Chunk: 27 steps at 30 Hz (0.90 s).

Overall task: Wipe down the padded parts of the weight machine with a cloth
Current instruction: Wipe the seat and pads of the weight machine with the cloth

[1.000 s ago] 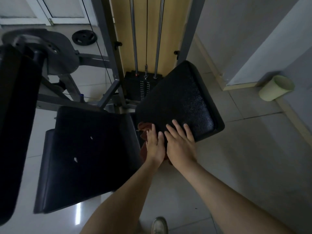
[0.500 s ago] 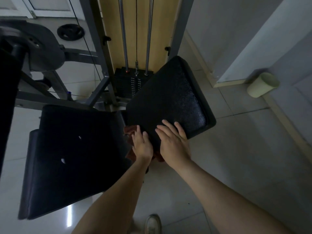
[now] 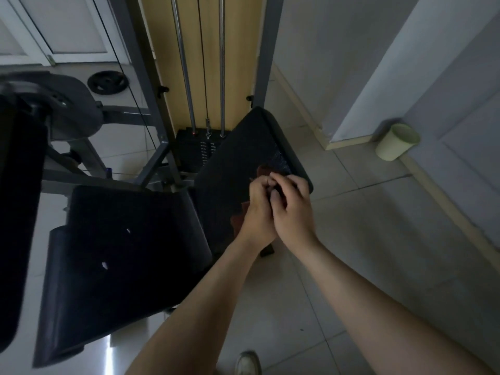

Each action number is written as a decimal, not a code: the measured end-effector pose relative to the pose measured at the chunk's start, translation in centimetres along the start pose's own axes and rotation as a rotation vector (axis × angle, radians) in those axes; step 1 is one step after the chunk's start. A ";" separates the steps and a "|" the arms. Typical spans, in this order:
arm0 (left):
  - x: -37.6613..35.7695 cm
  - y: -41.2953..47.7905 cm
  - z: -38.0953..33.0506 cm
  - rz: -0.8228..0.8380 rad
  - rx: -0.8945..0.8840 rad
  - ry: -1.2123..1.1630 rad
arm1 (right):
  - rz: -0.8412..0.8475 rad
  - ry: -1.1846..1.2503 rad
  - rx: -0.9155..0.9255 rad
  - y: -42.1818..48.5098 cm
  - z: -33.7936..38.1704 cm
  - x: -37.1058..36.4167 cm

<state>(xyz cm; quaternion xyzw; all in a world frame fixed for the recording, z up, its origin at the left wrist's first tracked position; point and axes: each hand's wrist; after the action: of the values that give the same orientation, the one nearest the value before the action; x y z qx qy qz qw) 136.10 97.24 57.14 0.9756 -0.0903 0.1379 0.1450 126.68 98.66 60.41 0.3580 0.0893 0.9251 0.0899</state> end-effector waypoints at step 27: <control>4.5 0.5 3.6 0.505 0.159 0.045 | -0.502 -0.246 -0.317 1.1 -1.0 -4.6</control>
<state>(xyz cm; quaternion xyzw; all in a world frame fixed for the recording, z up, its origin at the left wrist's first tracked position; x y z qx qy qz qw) 141.16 95.03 55.33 0.9271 -0.3167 0.1982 0.0307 129.20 96.39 56.96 0.4152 0.0180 0.8263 0.3802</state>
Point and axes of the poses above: each hand's wrist, its own y-axis towards the middle knuckle, its own x-axis out of the back of the hand, z = x × y, and after that the axes turned 2 degrees about z, right-handed
